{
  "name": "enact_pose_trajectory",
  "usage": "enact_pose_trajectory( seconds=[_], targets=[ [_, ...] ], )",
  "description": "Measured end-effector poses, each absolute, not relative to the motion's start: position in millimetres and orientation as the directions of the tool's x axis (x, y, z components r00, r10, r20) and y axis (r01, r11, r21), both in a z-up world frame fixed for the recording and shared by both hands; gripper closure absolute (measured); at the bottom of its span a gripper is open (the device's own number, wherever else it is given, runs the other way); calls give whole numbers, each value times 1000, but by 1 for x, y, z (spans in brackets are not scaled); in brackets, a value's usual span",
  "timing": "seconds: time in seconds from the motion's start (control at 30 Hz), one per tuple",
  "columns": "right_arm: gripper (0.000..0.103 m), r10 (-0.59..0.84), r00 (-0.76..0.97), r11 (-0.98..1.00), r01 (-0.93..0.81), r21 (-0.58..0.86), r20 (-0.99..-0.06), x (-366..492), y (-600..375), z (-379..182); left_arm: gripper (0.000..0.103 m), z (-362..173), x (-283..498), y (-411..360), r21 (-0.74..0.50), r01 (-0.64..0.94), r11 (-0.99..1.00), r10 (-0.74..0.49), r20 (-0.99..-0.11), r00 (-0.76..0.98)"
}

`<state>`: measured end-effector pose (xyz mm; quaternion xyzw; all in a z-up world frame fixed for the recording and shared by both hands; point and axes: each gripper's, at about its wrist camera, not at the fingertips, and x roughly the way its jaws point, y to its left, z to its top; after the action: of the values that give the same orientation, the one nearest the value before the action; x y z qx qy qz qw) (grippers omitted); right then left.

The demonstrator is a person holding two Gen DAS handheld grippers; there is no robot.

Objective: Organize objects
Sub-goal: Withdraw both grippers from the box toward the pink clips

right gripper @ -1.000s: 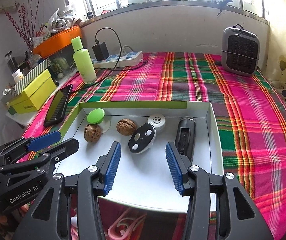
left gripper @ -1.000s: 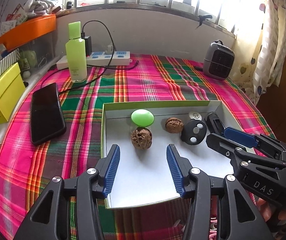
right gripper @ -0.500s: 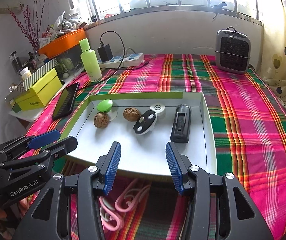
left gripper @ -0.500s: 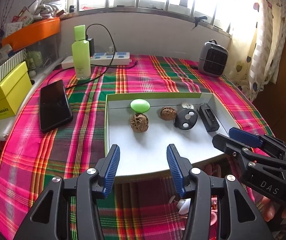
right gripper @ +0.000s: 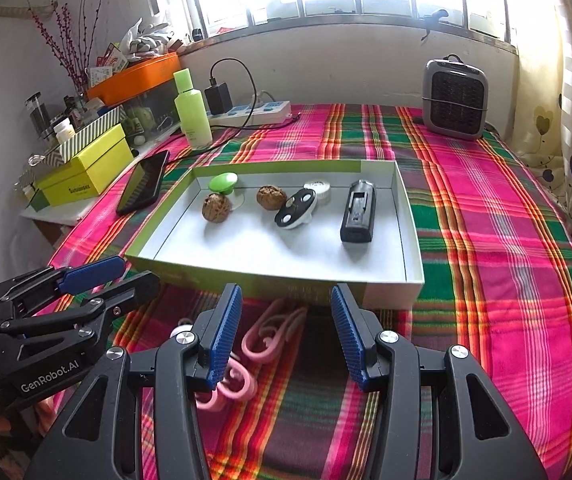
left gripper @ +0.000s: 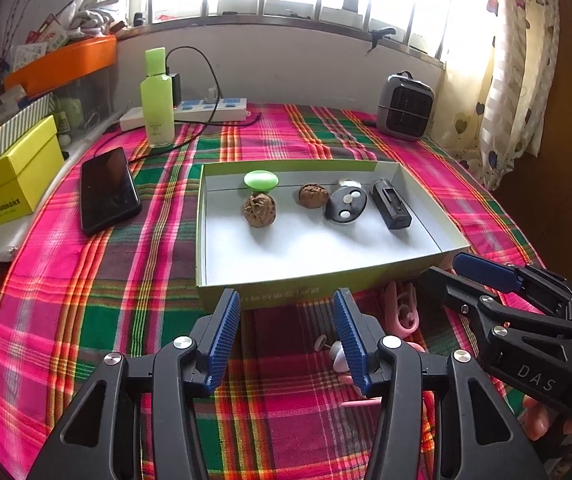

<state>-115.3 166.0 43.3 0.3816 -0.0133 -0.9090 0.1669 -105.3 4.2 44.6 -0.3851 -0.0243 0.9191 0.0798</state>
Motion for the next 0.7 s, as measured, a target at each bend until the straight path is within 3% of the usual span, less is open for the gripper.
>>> enact_pose_trajectory(
  seconds=[0.7],
  targets=[
    [55, -435, -528, -892, 363, 269, -730, -74, 155, 15, 55, 15, -73, -21, -171, -73, -983, 177, -735, -654]
  ],
)
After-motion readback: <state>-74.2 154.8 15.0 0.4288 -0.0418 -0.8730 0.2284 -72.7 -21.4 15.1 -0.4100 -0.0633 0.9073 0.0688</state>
